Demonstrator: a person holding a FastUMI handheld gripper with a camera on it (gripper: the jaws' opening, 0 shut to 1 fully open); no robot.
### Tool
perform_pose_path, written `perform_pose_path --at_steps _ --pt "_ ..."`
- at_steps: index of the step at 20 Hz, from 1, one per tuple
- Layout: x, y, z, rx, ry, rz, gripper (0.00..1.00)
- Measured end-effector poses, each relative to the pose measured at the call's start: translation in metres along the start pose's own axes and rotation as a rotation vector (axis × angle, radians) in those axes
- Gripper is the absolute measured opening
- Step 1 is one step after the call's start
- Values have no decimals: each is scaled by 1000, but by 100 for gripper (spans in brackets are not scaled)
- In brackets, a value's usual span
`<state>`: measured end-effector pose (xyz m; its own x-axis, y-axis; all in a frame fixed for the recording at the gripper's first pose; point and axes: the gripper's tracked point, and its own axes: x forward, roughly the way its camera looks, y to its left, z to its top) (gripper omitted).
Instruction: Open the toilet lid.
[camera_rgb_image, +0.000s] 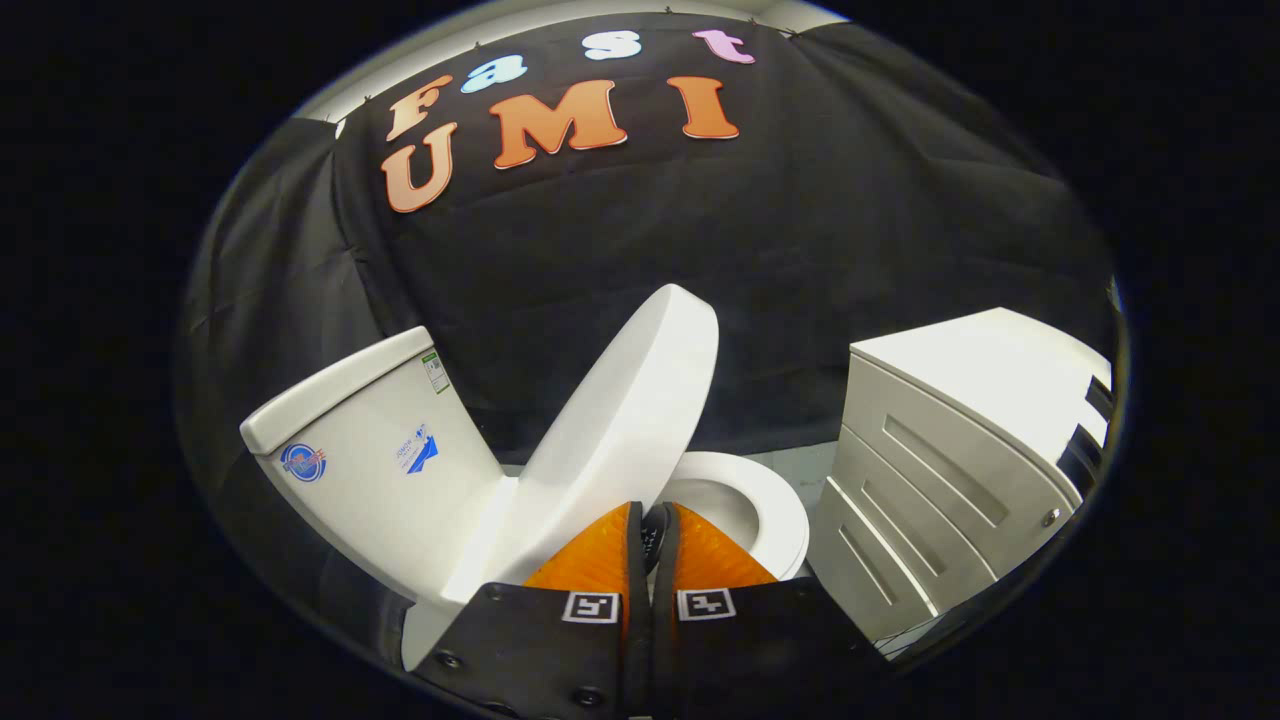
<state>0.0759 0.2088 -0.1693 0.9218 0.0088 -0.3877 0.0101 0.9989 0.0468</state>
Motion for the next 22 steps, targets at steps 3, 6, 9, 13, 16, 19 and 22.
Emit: perform_pose_path --at_steps 3,6,9,13,16,19,22 --pt "-4 21 10 -96 -17 -12 8" --pt "-7 43 21 -115 -20 -16 8" --pt "-10 65 29 -173 -40 -16 8" --pt "-15 99 39 -250 -74 -11 8" --pt "-18 117 44 -265 -81 -16 8" --pt "-20 137 48 -312 -92 -22 8" --pt "-22 159 50 -348 -103 -21 8"
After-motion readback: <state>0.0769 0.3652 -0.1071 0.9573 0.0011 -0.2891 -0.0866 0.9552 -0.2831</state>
